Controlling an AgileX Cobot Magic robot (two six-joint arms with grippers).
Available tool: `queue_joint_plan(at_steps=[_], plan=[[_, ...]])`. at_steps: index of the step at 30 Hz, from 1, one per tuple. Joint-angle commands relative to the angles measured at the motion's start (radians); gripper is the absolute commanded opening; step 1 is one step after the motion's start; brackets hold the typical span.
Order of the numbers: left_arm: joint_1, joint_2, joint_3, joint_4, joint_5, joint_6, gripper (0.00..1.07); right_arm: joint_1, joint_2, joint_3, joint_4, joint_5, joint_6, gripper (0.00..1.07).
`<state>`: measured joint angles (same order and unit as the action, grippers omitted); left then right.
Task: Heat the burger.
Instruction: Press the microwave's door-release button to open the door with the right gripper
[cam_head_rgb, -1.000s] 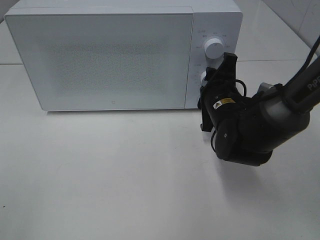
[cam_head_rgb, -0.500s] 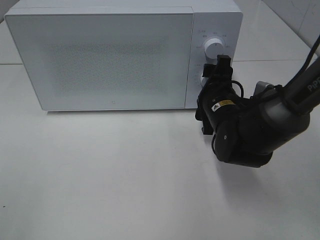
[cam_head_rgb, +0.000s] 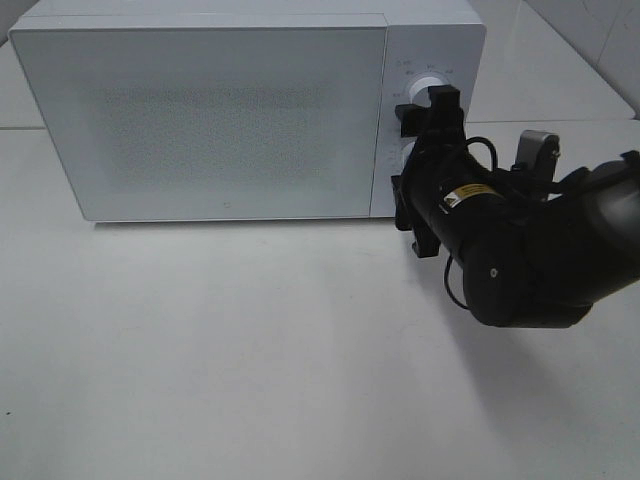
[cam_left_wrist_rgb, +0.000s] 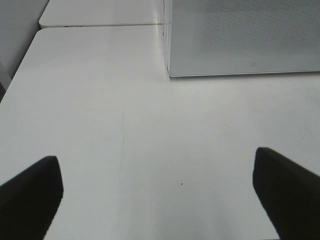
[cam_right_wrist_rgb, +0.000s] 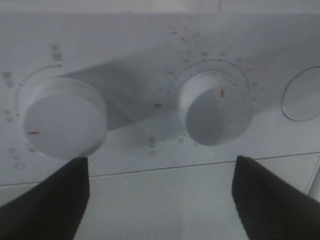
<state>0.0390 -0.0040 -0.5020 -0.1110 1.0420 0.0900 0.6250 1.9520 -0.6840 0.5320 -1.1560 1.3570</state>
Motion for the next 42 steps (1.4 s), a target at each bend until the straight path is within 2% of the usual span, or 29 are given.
queue_joint_plan(at_steps=[1,10,16,21,22,23,26,27,29,31,33,34,42], plan=[[0.004,-0.023,0.004,-0.003,-0.003,0.003,0.98,-0.005,-0.073,0.047,-0.01,0.027,-0.026,0.76],[0.004,-0.023,0.004,-0.003,-0.003,0.003,0.98,-0.005,-0.197,0.146,-0.06,0.205,-0.145,0.76],[0.004,-0.023,0.004,-0.003,-0.003,0.003,0.98,-0.007,-0.275,0.174,-0.109,0.31,-0.251,0.76],[0.004,-0.023,0.004,-0.003,-0.003,0.003,0.98,-0.007,-0.351,0.174,-0.148,0.48,-0.449,0.76],[0.004,-0.023,0.004,-0.003,-0.003,0.003,0.98,-0.008,-0.382,0.174,-0.149,0.547,-0.548,0.76],[0.004,-0.023,0.004,-0.003,-0.003,0.003,0.98,-0.008,-0.406,0.169,-0.149,0.617,-0.651,0.76],[0.004,-0.023,0.004,-0.003,-0.003,0.003,0.98,-0.008,-0.418,0.163,-0.148,0.652,-0.707,0.76],[0.004,-0.023,0.004,-0.003,-0.003,0.003,0.98,-0.008,-0.433,0.15,-0.145,0.725,-0.822,0.76],[0.004,-0.023,0.004,-0.003,-0.003,0.003,0.98,-0.008,-0.44,0.141,-0.142,0.761,-0.878,0.76],[0.004,-0.023,0.004,-0.003,-0.003,0.003,0.98,-0.008,-0.449,0.095,-0.13,0.895,-1.07,0.76],[0.004,-0.023,0.004,-0.003,-0.003,0.003,0.98,-0.008,-0.452,0.081,-0.13,0.935,-1.117,0.76],[0.004,-0.023,0.004,-0.003,-0.003,0.003,0.98,-0.008,-0.452,0.049,-0.13,1.021,-1.205,0.76],[0.004,-0.023,0.004,-0.003,-0.003,0.003,0.98,-0.008,-0.452,-0.051,-0.153,1.278,-1.389,0.76]])
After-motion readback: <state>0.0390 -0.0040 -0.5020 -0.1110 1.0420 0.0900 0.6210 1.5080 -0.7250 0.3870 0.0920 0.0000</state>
